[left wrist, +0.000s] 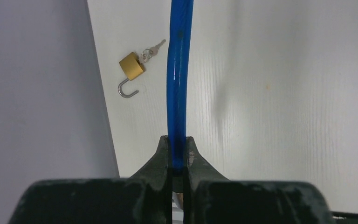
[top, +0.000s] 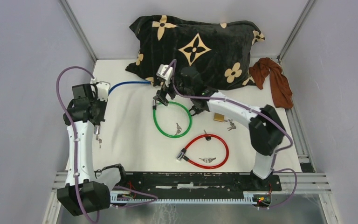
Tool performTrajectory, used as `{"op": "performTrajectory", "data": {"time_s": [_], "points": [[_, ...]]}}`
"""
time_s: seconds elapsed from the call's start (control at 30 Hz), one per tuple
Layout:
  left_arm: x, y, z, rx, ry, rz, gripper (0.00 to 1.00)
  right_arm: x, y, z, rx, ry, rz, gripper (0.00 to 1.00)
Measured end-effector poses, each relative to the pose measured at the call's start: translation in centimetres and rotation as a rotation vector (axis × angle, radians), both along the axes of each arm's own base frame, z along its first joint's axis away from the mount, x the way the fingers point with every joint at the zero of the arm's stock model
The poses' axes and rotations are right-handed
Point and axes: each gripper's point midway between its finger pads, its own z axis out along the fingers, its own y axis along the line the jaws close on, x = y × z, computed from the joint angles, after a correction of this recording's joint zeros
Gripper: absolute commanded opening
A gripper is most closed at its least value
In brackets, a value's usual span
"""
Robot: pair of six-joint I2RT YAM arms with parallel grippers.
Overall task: Lock with the key
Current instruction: Pick up the lock from the center of the board.
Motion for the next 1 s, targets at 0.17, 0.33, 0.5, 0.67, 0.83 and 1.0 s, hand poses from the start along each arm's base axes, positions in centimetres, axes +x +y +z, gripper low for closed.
{"op": "performTrajectory", "data": {"time_s": [0.17,0.33,0.5,0.67,0.83,1.0], "points": [[-0.5,-1.3,1.5,0.025,0.036,-0.138,0.02,4.9,4.4,-2.1,0.007,-0.049,-0.004,0.96],[-0.4,-2.5,6.0,0.057,-0.029,-0.266,0.02,7.9,6.4,-5.2,-0.036,-0.095,-0.016,0.97],[-1.2,-4.9,8.3,0.104,-0.112,-0.423,0.02,8.2,5.6,-6.2,-0.064,-0.141,-0.034,0.97],[-2.2,-6.3,7.9,0.093,-0.127,-0.49,0.02,7.6,3.4,-7.5,-0.126,-0.158,-0.072,0.95],[-2.1,-6.7,7.8,0.079,-0.136,-0.505,0.02,5.7,-1.3,-8.7,-0.17,-0.114,-0.11,0.94],[-2.1,-7.2,7.4,0.061,-0.132,-0.524,0.02,6.4,-6.5,-8.9,-0.16,-0.088,-0.174,0.88]]}}
